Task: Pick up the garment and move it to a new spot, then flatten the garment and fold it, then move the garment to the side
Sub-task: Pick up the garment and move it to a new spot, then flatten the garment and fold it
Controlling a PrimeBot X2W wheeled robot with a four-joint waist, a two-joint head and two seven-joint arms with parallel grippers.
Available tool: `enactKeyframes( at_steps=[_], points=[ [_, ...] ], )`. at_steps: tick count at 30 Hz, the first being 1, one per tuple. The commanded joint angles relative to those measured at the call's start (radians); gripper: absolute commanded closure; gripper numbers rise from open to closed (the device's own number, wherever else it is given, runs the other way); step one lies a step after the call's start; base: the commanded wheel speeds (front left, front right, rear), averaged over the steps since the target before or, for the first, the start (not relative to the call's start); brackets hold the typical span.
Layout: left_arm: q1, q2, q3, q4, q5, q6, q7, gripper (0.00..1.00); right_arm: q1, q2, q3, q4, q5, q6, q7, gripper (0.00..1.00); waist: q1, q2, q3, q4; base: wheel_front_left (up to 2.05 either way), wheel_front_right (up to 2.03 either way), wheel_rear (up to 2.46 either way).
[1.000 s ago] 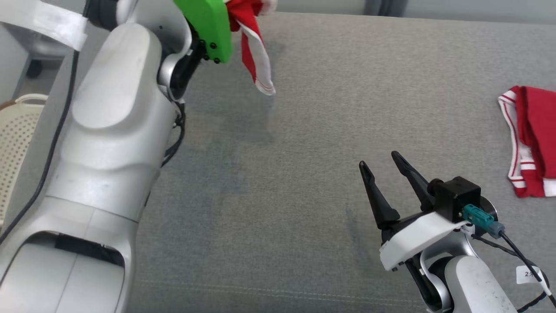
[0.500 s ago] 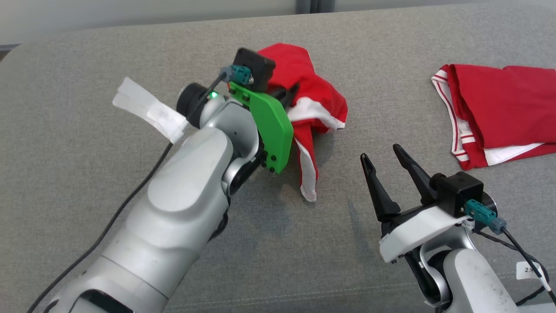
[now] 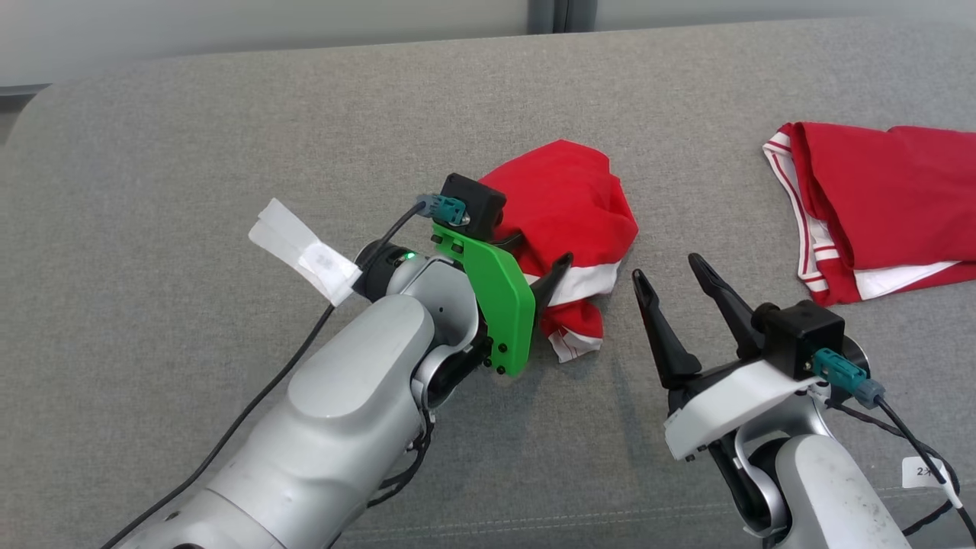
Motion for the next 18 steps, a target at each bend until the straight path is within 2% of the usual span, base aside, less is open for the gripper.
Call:
enactKeyframes(
  at_steps=[1,5,9,12,15,18],
  points=[
    [0.017,0.004,0.010,0.004,-0.019,0.004,0.002,0.00,0.008,-0.003,0.001,0.002,0.003,-0.001,0.001,0.00,0.0000,-0.0001,-0.024,0.016,0.00,0.00,0.00],
    [0.033,0.050,0.041,-0.023,-0.049,0.014,0.011,0.00,0.024,-0.003,0.006,-0.001,0.005,-0.001,0.007,0.00,0.0000,-0.0001,-0.056,0.028,0.00,0.00,0.00],
    [0.055,0.118,0.039,-0.029,-0.019,0.056,0.018,0.00,0.028,-0.003,0.010,-0.003,0.010,-0.001,0.012,0.00,0.0000,-0.0001,-0.071,0.029,0.00,0.00,0.00],
    [0.072,0.143,0.038,-0.017,-0.011,0.076,0.015,0.00,0.034,-0.003,0.015,-0.006,0.009,-0.001,0.014,0.00,0.0000,-0.0001,-0.074,0.024,0.00,0.00,0.00],
    [0.086,0.140,0.037,-0.004,-0.017,0.077,0.009,0.00,0.032,-0.003,0.018,-0.011,0.008,-0.001,0.016,0.00,0.0000,-0.0001,-0.070,0.016,0.00,0.00,0.00],
    [0.096,0.113,0.038,0.014,-0.034,0.064,-0.002,0.00,0.025,-0.003,0.019,-0.015,0.002,-0.001,0.018,0.00,0.0000,-0.0001,-0.060,0.004,0.00,0.00,0.00]
  ],
)
